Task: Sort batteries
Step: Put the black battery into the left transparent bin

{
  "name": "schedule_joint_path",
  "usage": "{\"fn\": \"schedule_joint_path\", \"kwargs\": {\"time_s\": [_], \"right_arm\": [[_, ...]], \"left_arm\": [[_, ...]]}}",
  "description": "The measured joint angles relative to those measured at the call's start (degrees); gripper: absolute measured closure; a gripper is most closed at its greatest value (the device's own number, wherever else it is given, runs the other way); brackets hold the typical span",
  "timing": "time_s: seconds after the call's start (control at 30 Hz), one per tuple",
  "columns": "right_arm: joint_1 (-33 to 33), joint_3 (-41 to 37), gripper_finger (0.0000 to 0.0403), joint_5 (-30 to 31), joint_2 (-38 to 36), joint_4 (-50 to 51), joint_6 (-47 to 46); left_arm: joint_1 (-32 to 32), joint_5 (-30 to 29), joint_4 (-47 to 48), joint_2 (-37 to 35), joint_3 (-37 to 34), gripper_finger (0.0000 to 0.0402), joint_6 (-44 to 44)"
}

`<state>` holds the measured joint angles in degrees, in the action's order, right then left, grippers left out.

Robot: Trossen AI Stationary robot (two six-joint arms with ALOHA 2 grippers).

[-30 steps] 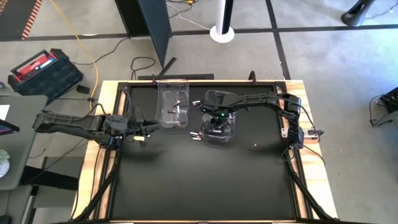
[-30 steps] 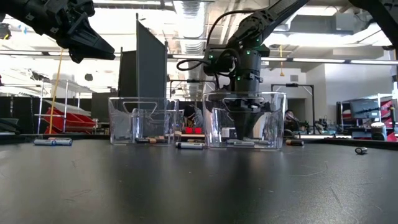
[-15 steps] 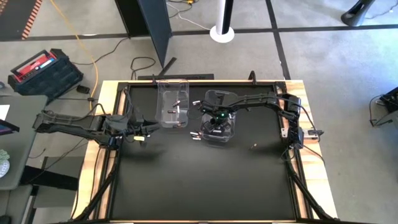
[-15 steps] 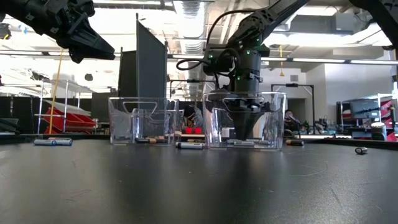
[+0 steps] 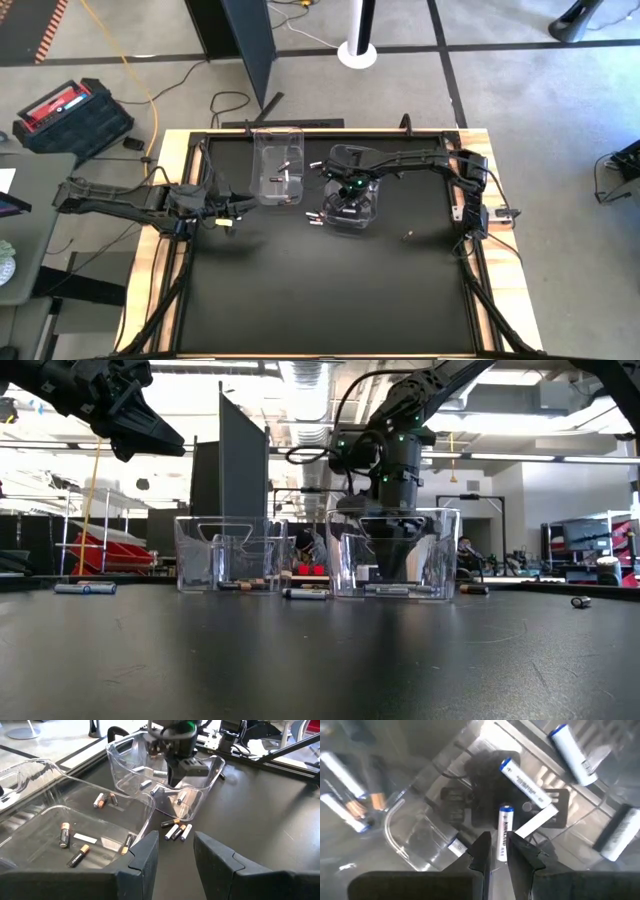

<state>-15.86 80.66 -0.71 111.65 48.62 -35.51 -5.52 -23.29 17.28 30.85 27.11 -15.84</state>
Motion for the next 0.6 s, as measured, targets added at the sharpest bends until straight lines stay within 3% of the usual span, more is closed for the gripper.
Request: {"fn": "schedule_joint_path", "kwargs": {"time_s": [0.6], "right_arm": [[-1.5, 0.0, 0.0325, 0.6, -13.8, -0.9, 3.1]], "left_arm": [[0.0, 0.2, 0.0, 0.0, 0.0, 0.0283, 0.0]]}}
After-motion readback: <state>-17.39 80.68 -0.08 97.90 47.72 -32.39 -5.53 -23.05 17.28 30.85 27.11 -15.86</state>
